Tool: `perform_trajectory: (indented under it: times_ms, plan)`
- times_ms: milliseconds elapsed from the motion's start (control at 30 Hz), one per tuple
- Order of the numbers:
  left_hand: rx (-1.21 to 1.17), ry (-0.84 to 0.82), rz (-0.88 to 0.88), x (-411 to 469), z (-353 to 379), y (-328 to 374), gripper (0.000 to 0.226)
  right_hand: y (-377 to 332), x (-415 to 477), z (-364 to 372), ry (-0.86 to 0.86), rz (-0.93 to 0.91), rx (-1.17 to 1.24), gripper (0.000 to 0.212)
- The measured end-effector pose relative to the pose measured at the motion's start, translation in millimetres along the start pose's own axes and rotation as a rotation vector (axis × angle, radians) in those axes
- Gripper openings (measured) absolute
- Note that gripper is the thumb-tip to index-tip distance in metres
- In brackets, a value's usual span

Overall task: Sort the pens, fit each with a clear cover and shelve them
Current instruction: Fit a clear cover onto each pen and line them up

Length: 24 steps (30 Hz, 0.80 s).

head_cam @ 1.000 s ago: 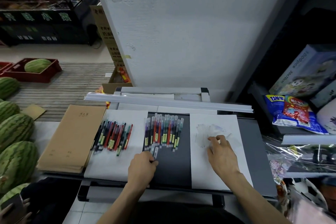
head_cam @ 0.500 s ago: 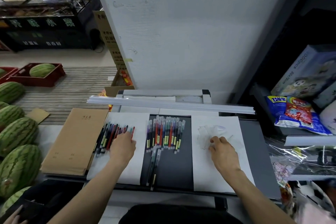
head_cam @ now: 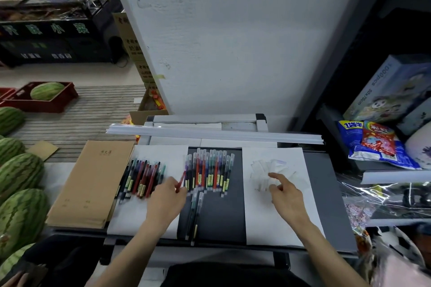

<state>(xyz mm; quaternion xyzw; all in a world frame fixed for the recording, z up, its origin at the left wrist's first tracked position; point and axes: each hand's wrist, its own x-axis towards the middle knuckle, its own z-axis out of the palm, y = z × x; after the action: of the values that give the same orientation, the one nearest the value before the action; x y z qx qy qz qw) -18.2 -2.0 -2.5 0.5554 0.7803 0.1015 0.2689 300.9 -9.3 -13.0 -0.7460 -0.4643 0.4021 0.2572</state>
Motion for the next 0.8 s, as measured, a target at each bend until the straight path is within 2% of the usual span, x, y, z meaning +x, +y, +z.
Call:
perform_trajectory:
  times_ms: [100, 200, 267, 567, 667, 800]
  plan:
    - [-0.204, -0.096, 0.07, -17.7, 5.1, 13.8, 0.015, -8.6, -7.7, 1.4, -0.1, 0.083, 0.306, 0.042]
    - [-0.367, -0.218, 0.134, -40.2, 4.0, 35.1, 0.02, -19.8, -16.4, 4.3, -0.224, 0.126, 0.662, 0.029]
    - [-0.446, -0.265, 0.187, -55.1, 1.3, 48.7, 0.02, -30.4, -22.3, 3.8, -0.274, 0.111, 0.793, 0.023]
    - [-0.545, -0.269, 0.342, -84.5, -8.2, 86.1, 0.025, -66.1, -38.1, -3.2, -0.292, 0.035, 1.04, 0.03]
    - [-0.554, -0.271, 0.349, -85.1, -8.3, 90.1, 0.025, -73.7, -44.1, -3.5, -0.32, 0.028, 1.107, 0.024]
    - [-0.552, -0.263, 0.362, -84.2, -7.9, 90.1, 0.024, -78.8, -48.1, -0.4, -0.287, -0.002, 1.101, 0.024]
